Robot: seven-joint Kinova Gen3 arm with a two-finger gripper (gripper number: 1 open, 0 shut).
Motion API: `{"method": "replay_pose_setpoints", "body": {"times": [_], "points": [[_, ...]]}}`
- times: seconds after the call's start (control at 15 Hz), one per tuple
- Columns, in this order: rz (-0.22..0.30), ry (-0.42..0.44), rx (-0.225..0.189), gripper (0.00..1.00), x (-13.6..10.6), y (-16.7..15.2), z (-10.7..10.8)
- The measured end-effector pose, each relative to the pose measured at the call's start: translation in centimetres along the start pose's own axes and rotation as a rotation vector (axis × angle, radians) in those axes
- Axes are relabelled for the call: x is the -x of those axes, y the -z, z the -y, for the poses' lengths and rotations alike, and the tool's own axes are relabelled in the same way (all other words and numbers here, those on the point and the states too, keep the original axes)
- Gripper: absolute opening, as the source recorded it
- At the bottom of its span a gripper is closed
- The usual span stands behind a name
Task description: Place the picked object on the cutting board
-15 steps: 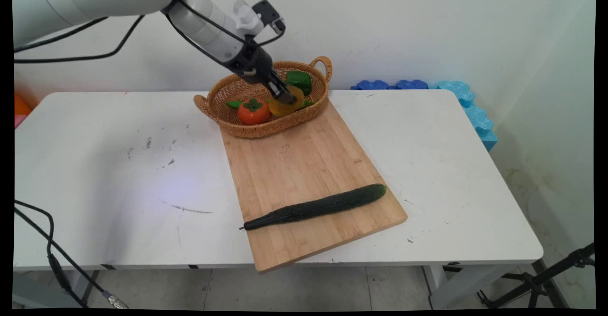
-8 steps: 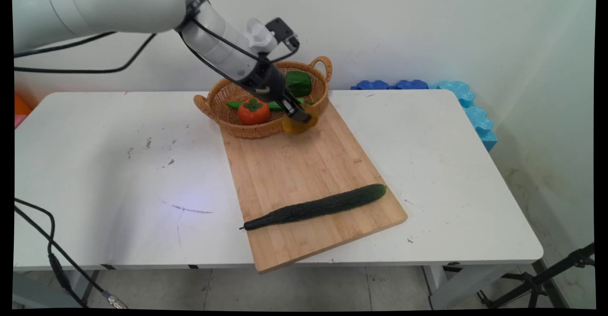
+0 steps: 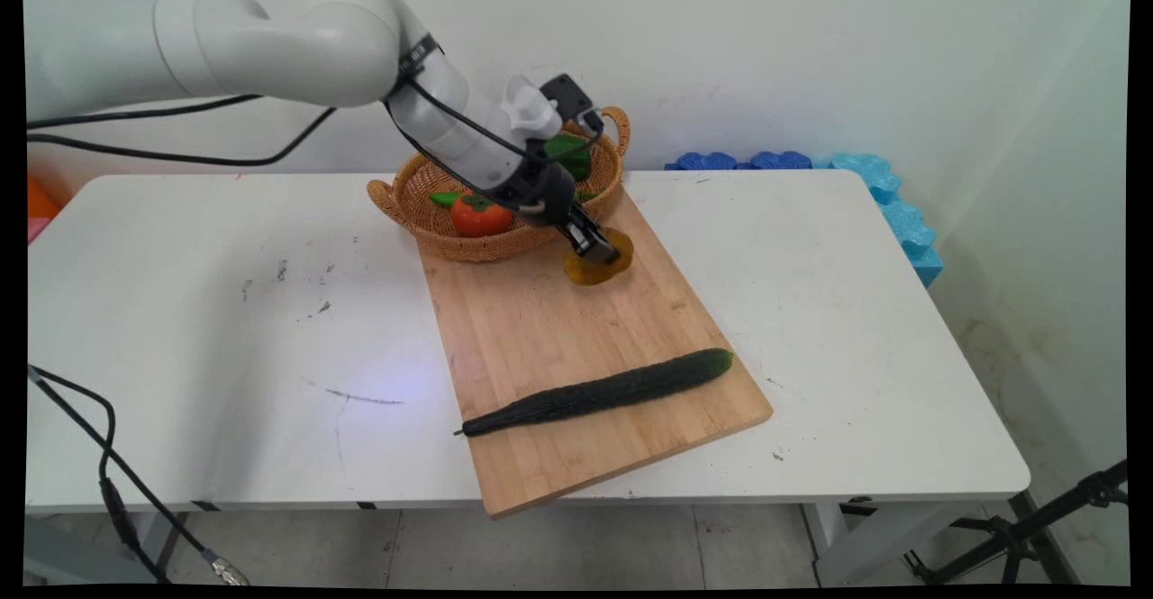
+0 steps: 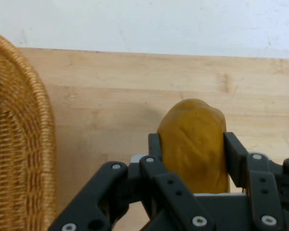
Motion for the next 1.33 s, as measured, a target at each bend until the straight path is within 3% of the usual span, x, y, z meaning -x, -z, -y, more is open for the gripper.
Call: {"method": "replay_pose_setpoints", "body": {"times": [0.93, 1.0, 1.33], "points": [[0.033, -0.055, 0.019, 0.00, -0.4, -4.6, -0.3], [0.035, -0.058, 0.020, 1.00, -0.4, -4.8, -0.3], [0.039, -0.080, 0.025, 1.00, -0.5, -5.3, -0.3]]}}
